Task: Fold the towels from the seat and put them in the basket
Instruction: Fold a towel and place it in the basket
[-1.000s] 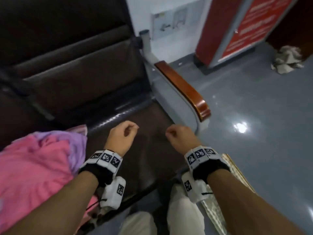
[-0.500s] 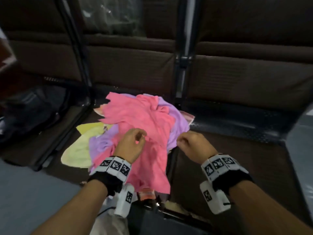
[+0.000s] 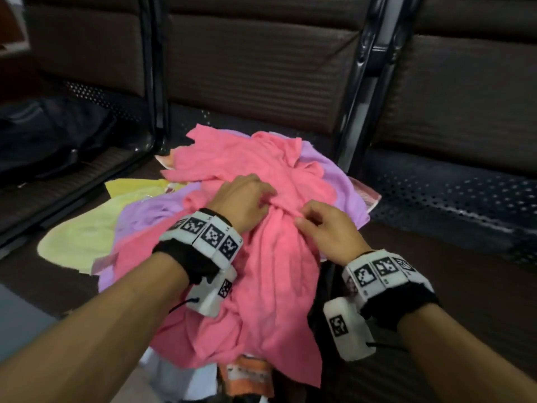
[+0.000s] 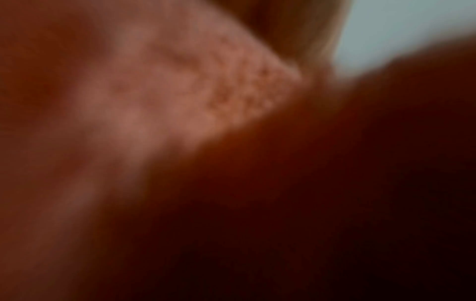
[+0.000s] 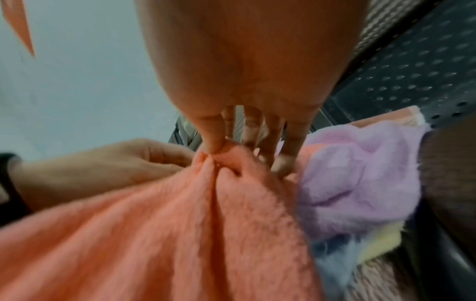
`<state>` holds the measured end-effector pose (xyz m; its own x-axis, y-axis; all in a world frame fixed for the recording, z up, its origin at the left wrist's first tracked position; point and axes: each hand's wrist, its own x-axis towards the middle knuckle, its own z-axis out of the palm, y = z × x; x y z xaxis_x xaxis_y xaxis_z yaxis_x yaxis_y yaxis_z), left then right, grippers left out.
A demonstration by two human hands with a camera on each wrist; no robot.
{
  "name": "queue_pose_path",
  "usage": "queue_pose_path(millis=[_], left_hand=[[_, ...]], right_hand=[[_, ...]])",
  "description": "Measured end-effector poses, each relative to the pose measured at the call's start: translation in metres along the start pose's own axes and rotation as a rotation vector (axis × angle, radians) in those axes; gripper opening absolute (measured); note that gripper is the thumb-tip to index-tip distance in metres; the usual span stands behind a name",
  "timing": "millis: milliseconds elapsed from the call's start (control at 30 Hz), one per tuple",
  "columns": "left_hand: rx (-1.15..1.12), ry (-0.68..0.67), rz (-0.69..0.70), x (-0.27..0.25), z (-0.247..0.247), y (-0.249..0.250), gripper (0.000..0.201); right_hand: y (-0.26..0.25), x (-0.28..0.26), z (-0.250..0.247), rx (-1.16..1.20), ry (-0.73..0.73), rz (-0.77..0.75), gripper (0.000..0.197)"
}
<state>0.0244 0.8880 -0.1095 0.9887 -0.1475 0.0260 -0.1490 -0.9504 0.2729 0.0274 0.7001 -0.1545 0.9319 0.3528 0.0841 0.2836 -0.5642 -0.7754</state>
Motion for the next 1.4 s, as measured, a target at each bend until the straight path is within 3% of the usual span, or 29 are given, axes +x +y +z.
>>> queue_pose_path(millis=[100,200,300,367,467,533,600,667,767,867,1000,1067,1133,1200,1267,1400], left_hand=[[0.061,0.12,0.039,0.006,-0.003,0.02,0.017],[0.025,0.205,0.134,0.009,-0.006,0.05,0.012],[-0.284,0.211,0.254,0.011,-0.014,0.091,0.009],[-0.46,0.172,0.339,0.008,-0.018,0.118,0.009],[-0.514,0.228,0.445,0.001,-0.014,0.148,0.012],[-0.536,0.262,0.496,-0.005,-0.007,0.162,0.011],[-0.525,0.28,0.549,-0.012,0.003,0.172,0.012],[-0.456,0.223,0.557,-0.02,0.01,0.177,0.013],[-0.199,0.014,0.52,-0.031,0.012,0.174,0.014],[-0.05,-0.06,0.472,-0.042,0.01,0.159,0.033],[-0.038,-0.102,0.37,-0.069,0.01,0.135,0.02],[-0.18,-0.033,0.388,-0.087,0.008,0.135,0.016],[-0.38,0.144,0.415,-0.106,0.004,0.146,0.017],[-0.515,0.287,0.452,-0.121,-0.004,0.16,0.019],[-0.559,0.335,0.496,-0.13,-0.014,0.168,0.022],[-0.588,0.307,0.483,-0.12,-0.023,0.172,0.019]], right_hand=[[0.011,0.0,-0.019,0.218,0.074,0.042,0.021],[0.014,-0.006,-0.042,0.365,0.198,0.093,0.019],[0.004,-0.019,-0.087,0.477,0.396,0.065,0.018],[0.0,-0.036,-0.12,0.458,0.442,0.045,0.017],[0.001,-0.067,-0.163,0.244,0.238,0.019,0.006],[0.01,-0.091,-0.175,0.066,0.029,0.058,0.023],[0.021,-0.114,-0.178,-0.047,-0.009,0.119,0.029],[0.022,-0.137,-0.18,0.03,0.056,0.098,0.018],[0.016,-0.167,-0.186,0.098,0.164,0.035,0.011],[0.014,-0.187,-0.19,0.068,0.325,0.058,0.016],[0.006,-0.215,-0.184,0.02,0.54,0.131,0.032],[-0.003,-0.22,-0.175,0.009,0.608,0.172,0.031],[-0.017,-0.216,-0.165,0.055,0.683,0.2,0.016],[-0.032,-0.211,-0.161,0.095,0.73,0.219,0.014],[-0.043,-0.207,-0.162,0.077,0.742,0.227,0.016],[-0.055,-0.2,-0.169,0.191,0.744,0.19,0.011]])
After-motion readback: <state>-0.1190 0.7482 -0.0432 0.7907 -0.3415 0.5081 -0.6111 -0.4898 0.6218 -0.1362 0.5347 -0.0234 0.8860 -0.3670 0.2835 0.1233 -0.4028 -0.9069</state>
